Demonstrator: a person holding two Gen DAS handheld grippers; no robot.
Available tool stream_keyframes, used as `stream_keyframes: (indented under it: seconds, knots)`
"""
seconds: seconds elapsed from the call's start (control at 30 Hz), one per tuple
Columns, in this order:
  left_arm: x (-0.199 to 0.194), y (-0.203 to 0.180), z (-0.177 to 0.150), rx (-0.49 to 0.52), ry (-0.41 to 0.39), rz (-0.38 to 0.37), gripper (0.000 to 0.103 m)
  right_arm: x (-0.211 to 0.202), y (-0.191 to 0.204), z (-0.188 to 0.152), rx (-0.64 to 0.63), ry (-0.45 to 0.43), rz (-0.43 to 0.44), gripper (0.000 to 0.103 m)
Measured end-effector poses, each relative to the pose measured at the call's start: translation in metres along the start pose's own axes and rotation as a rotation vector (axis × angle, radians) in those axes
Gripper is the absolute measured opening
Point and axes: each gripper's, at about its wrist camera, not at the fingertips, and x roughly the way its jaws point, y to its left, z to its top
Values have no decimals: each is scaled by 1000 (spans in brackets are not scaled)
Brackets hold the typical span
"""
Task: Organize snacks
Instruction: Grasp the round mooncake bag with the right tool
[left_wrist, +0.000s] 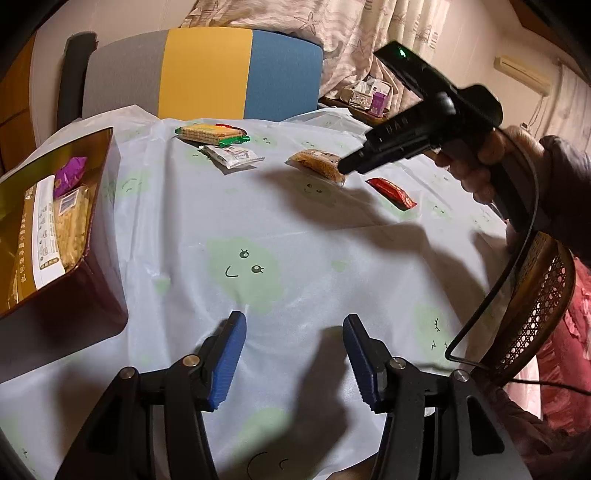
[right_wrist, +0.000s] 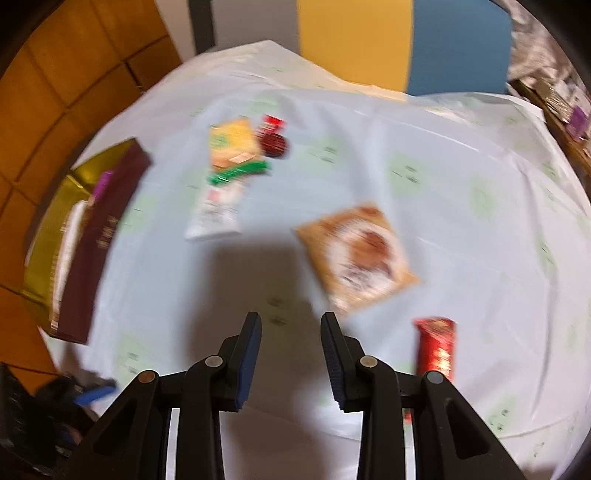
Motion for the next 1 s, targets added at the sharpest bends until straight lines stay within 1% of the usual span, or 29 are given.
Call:
stream_keyframes:
  seconds: [0.07,0.13,0.27,0.3,0.33,0.4,0.47,0.53,0.63,0.73,0.8,0.9,1.0]
  knots:
    - [1,-3,0,11,5,9,58,3,-7,-4,-1,-1,-36,38]
    - [2,-4,0,21,10,19,59,4,-16,-6,-3,-8,-48,41]
    - [2,-6,1,29,18,32,59,8,-20,0,-25,-39,-90,44]
    - [3,-7,1,32,20,36,59,10,-20,4,-34,-42,-98,47]
    - [3,-8,1,35,22,39,59,12,-18,8,-41,-44,-109,57]
    - [4,-9,1,40,26,45,59,17,-20,19,-61,-52,-133,68]
    - [4,-9,1,45,27,48,59,24,-18,30,-76,-50,-136,69]
    - [5,-9,2,46,30,49,59,31,-18,40,-91,-43,-146,72]
    - [5,-10,2,46,33,50,59,41,-16,47,-120,-16,-154,72]
    - [5,-11,2,52,34,54,60,55,-14,54,-153,18,-189,71]
    - [5,-12,2,55,35,56,61,58,-16,54,-147,17,-176,62]
    - [6,-12,3,53,36,55,62,55,-16,48,-145,10,-160,61]
    - [7,-13,3,57,40,59,64,53,-7,33,-198,27,-183,61]
